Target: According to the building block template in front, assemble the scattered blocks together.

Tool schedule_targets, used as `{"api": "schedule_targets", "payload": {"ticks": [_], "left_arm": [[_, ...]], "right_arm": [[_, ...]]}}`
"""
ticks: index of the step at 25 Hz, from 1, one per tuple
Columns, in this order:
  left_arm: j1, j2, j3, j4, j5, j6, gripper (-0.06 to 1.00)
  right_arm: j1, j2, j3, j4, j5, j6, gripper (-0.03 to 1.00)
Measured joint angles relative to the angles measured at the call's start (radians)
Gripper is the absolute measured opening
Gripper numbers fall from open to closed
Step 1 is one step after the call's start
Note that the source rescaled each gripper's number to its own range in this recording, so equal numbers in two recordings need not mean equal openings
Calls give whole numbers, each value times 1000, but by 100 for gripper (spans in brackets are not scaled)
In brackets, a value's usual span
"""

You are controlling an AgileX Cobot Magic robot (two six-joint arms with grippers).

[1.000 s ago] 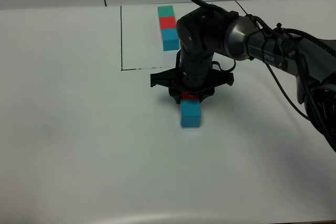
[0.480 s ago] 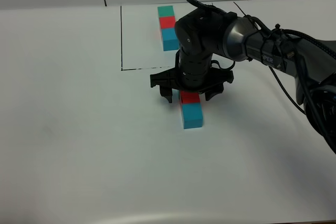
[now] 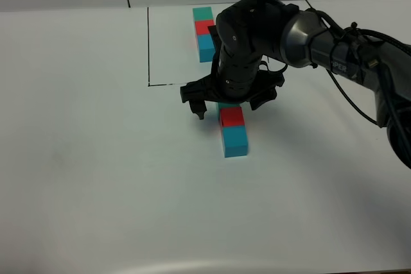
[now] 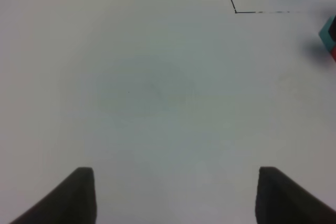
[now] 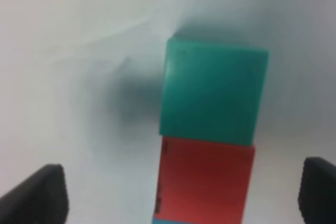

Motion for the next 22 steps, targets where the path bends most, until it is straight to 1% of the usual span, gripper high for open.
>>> {"api": "schedule_targets", "payload": {"ticks": [5,8,10,14,17,19,22], "left_arm": [[0,0,0,0,0,0,38],[0,0,0,0,0,0,38],[0,0,0,0,0,0,38],[0,0,0,0,0,0,38],[0,0,0,0,0,0,38],[0,0,0,0,0,0,38],[0,0,0,0,0,0,38]], "right_arm": [[-65,-52,25,17,-8,-32,96],[-114,-113,112,27,-75,-66,96],[-150,-173,187,39,-143,-96,96],[-241,-317,338,45,-268,-149,96],[-311,-442,433,40,-342,-177,96],[-347,-529,493,36,-374,-192,96],[-369,-664,564,21,-386,-200,96]]}}
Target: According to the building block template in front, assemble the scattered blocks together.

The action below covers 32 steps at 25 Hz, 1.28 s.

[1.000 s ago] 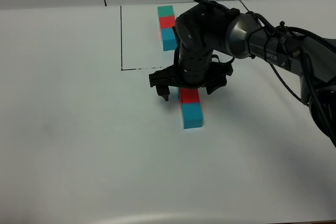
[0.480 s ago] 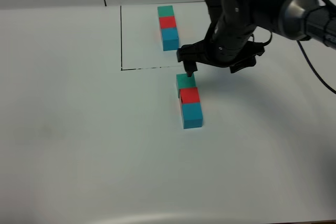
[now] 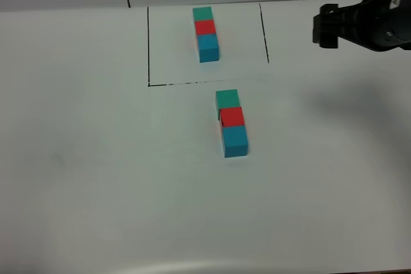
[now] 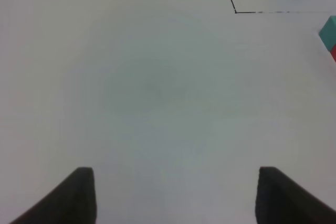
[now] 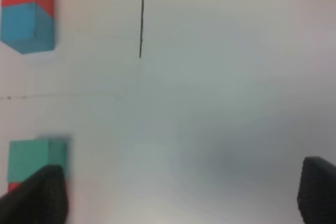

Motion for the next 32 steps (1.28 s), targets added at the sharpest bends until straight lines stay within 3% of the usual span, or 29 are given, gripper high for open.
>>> {"api": "schedule_targets", "payload": {"ticks": [5,18,26,32], "left_arm": [[0,0,0,0,0,0,38],[0,0,0,0,0,0,38],[0,0,0,0,0,0,38],[0,0,0,0,0,0,38]], "right_arm": [[-7,-242,96,-57,26,-1,96],[-9,-955,331,-141,319,-2,96],[-9,-1341,483,-130,496,-7,96],[-9,-1530,587,-82,513,-75,95]]}}
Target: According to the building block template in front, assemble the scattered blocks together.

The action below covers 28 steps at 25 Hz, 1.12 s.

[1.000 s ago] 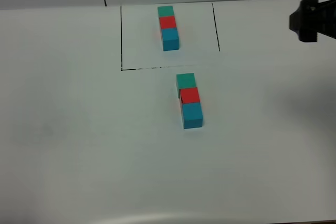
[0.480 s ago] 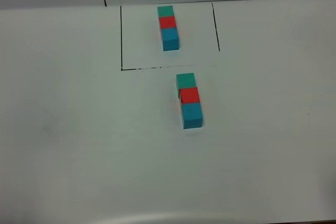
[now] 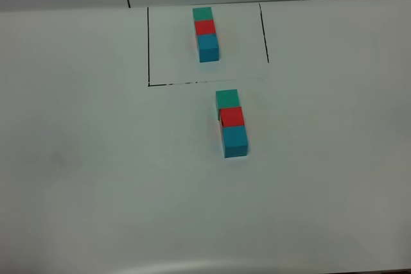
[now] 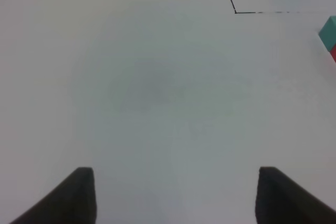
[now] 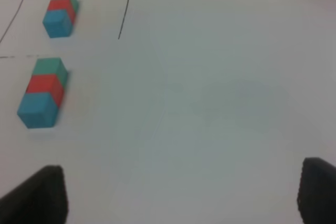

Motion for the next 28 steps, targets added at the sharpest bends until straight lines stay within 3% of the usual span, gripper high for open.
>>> {"api": "schedule_targets", "payload": {"ticks": [6,23,28], "left_arm": [[0,0,0,0,0,0,38],[0,0,0,0,0,0,38],[0,0,0,0,0,0,38]], "right_arm": [[0,-4,75,75,-3,-34,94],[-2,-6,80,76,-11,-40,94],[-104,-6,80,76,-11,-47,93]]}}
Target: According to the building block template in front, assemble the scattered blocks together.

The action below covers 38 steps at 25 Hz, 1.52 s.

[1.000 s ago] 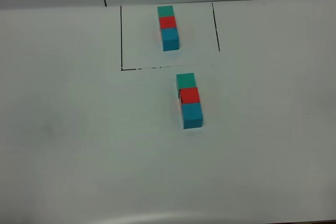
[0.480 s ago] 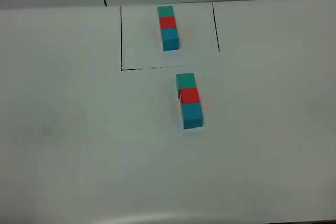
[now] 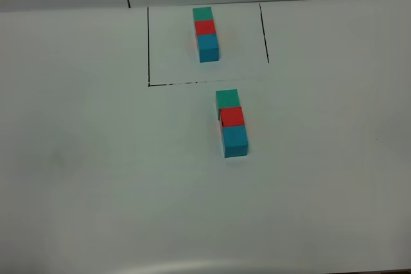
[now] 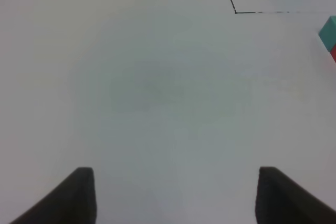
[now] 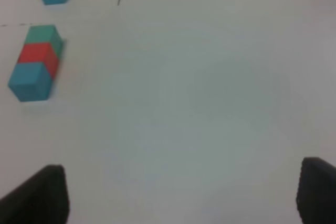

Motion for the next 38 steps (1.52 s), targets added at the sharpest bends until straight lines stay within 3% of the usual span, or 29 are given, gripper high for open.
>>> {"api": "schedule_targets", "payload": {"ticks": [5,11,34,38], "left_arm": [[0,0,0,0,0,0,38],[0,0,0,0,0,0,38],[0,0,0,0,0,0,38],[0,0,0,0,0,0,38]], "right_arm": [[-140,0,0,0,0,0,93],[-226,0,1,0,0,0,93],[-235,0,2,0,0,0,93],[-195,0,2,0,0,-1,93]]}}
